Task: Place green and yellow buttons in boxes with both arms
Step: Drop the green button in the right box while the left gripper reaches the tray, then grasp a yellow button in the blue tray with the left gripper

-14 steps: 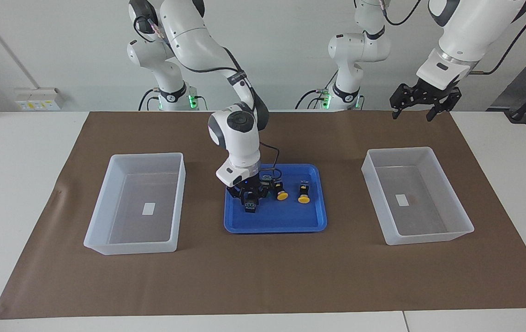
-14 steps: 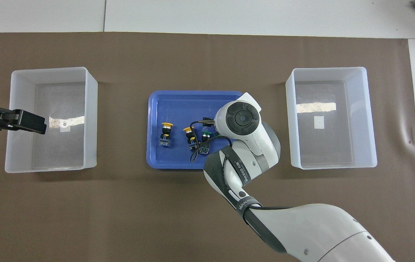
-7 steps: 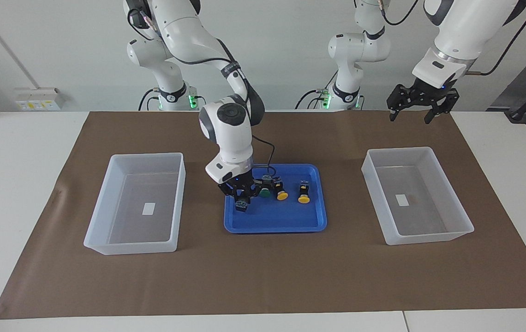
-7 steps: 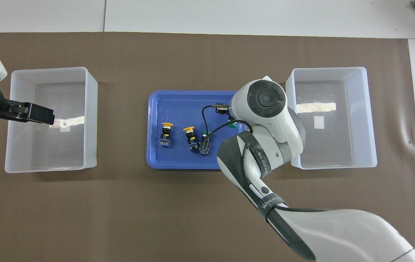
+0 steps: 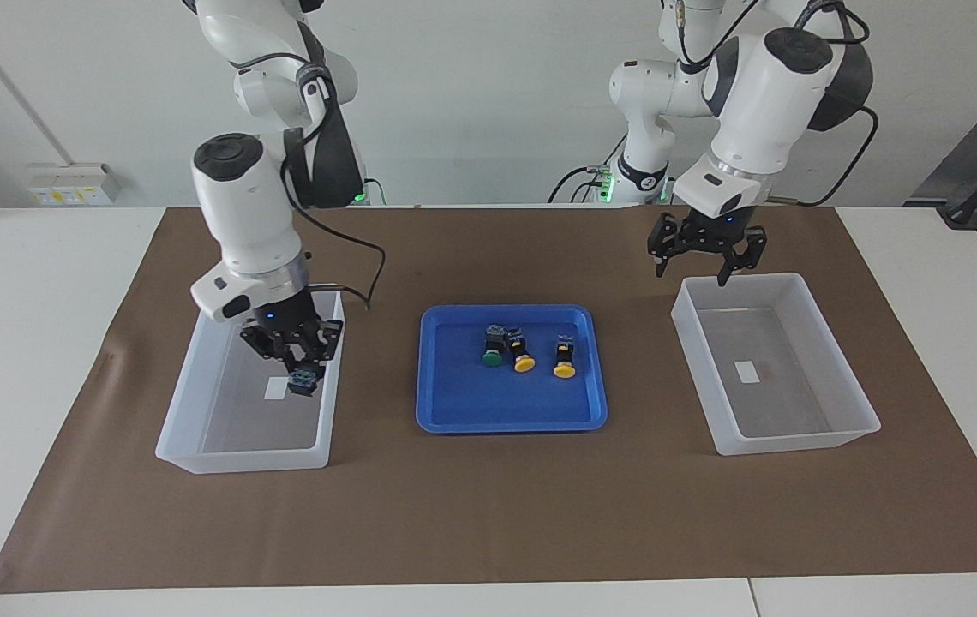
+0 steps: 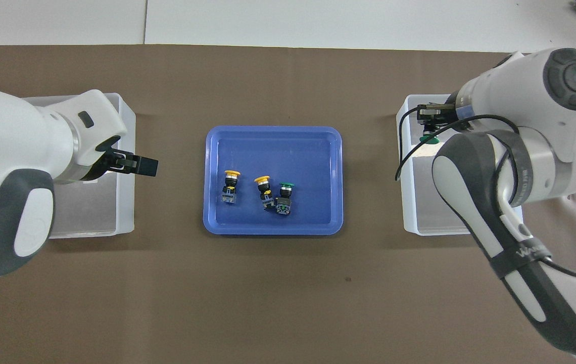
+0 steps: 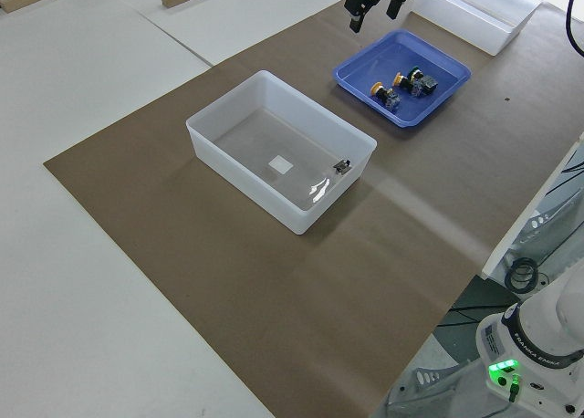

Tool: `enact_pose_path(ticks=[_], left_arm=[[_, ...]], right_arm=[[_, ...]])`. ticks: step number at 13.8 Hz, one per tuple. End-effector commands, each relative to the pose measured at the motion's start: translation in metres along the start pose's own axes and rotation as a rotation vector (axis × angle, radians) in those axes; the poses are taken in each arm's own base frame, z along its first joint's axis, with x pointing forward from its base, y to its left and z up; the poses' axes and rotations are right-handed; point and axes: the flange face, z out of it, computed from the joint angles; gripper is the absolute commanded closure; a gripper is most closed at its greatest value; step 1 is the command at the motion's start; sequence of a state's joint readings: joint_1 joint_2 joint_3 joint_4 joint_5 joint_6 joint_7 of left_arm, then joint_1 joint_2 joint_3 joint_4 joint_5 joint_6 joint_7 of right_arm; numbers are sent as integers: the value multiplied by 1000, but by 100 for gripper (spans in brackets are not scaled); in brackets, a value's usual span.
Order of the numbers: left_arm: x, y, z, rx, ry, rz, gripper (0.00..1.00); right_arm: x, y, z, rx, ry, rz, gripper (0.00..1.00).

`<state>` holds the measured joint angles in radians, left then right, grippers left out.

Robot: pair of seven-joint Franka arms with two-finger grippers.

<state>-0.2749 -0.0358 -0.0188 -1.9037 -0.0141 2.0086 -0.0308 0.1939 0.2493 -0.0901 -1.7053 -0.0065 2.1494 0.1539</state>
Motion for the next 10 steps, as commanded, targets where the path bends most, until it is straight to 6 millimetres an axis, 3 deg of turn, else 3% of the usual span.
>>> enact_pose_path(ticks=[1, 4, 6, 7, 10], left_arm=[[-7, 35, 50, -10, 23, -37, 0], [-8, 57, 95, -24, 66, -59, 0], [-15, 59, 111, -27, 90, -52, 0], [-16, 63, 120, -29, 90, -47, 0], [-12, 103, 179, -48, 104, -55, 0]], right_arm=[[-10, 48, 18, 1, -36, -66, 100], [-24, 83, 60, 23, -17, -19, 100], [-30, 90, 91, 24, 25, -37, 100], [-30, 98, 101, 17, 46, -42, 100], [-31, 103, 114, 13, 41, -42, 100]])
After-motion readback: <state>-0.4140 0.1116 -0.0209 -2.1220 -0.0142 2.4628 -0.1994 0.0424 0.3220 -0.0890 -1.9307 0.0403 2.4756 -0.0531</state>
